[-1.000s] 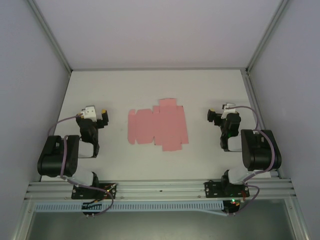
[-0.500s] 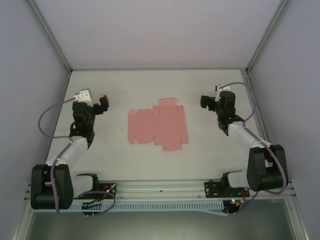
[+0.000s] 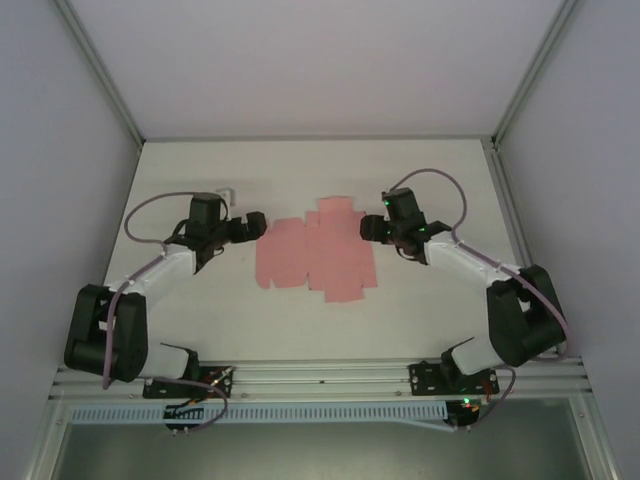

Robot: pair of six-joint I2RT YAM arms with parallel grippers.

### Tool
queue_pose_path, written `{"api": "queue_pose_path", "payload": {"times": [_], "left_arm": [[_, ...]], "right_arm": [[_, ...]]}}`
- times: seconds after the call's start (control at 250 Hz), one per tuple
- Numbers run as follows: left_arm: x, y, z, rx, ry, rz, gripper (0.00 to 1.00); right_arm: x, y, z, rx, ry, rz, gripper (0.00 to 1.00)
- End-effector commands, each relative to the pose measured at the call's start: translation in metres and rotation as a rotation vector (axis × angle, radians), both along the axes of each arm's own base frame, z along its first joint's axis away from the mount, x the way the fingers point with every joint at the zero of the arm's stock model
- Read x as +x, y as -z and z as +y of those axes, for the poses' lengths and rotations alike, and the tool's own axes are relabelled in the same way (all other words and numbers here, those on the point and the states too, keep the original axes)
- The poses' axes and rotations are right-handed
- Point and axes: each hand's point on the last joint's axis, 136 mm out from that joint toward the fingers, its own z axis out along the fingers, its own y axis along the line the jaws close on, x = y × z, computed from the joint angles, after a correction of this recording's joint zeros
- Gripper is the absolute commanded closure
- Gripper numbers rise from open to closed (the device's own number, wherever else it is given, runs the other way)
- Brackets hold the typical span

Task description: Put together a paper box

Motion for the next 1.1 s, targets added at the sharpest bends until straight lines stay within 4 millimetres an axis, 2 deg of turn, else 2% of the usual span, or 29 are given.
{"api": "queue_pose_path", "payload": {"times": [0.0, 0.06, 0.096, 0.196, 0.339, 0.483, 0.579, 0.858, 1.094], "left_arm": [[-0.010, 0.011, -0.015, -0.071, 0.037, 0.105, 0.00], [-0.015, 0.017, -0.021, -0.098, 0.063, 0.141, 0.00], [-0.017, 0.019, -0.025, -0.116, 0.079, 0.157, 0.00], [-0.022, 0.025, -0.030, -0.140, 0.105, 0.174, 0.00], [-0.031, 0.038, -0.031, -0.152, 0.108, 0.231, 0.00], [-0.037, 0.046, -0.034, -0.163, 0.124, 0.263, 0.00], [-0.043, 0.056, -0.034, -0.165, 0.124, 0.296, 0.00], [-0.052, 0.073, -0.053, -0.237, 0.200, 0.351, 0.00], [-0.054, 0.079, -0.065, -0.255, 0.247, 0.368, 0.00]], "right_arm": [[0.000, 0.009, 0.022, 0.042, 0.011, 0.060, 0.46], [0.003, 0.015, 0.032, 0.046, 0.003, 0.075, 0.50], [0.004, 0.021, 0.035, 0.041, -0.002, 0.088, 0.57], [0.006, 0.044, 0.027, -0.017, 0.041, 0.124, 0.66], [0.000, 0.073, 0.001, -0.152, 0.114, 0.189, 0.67], [-0.015, 0.100, -0.004, -0.168, 0.112, 0.258, 0.76], [-0.027, 0.113, -0.010, -0.173, 0.129, 0.292, 0.77], [-0.048, 0.129, -0.018, -0.168, 0.134, 0.335, 0.79], [-0.055, 0.135, -0.017, -0.144, 0.128, 0.344, 0.81]]}}
